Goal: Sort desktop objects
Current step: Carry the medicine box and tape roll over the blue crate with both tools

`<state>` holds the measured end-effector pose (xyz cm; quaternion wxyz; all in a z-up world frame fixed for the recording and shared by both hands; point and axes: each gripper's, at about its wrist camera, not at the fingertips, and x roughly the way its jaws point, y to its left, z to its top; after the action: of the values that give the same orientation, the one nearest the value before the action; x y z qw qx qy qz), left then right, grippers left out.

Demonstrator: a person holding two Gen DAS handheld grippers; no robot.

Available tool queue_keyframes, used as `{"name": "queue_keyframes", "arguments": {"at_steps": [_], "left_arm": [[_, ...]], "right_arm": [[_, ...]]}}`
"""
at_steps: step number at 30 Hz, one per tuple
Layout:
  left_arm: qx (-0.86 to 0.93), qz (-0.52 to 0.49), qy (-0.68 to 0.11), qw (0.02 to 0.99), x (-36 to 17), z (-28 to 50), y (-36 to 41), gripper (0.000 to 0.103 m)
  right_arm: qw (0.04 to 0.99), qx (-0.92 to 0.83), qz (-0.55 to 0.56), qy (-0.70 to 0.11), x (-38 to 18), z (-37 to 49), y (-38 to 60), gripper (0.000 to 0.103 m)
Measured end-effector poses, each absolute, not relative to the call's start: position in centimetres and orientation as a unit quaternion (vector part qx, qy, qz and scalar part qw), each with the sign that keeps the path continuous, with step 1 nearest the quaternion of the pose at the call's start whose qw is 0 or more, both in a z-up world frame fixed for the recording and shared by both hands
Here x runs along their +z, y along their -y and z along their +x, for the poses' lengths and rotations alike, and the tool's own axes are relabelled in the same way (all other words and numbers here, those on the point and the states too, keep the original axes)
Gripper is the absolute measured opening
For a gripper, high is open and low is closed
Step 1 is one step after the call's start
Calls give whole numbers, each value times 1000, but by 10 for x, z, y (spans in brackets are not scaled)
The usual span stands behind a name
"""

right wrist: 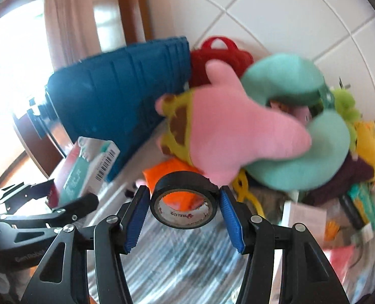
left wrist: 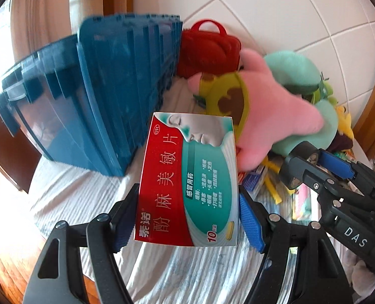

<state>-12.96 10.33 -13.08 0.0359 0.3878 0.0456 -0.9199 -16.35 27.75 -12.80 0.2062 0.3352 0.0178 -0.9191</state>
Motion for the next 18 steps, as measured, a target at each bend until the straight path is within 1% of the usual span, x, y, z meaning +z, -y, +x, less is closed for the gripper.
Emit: {"name": "queue_keyframes", "arguments": {"at_steps": [18], "left_arm": [[-942,319,-61,81,-75,-118,-82,72]], "right_arm": [[258,-928,264,-51,-55,-167,-241,56]]}}
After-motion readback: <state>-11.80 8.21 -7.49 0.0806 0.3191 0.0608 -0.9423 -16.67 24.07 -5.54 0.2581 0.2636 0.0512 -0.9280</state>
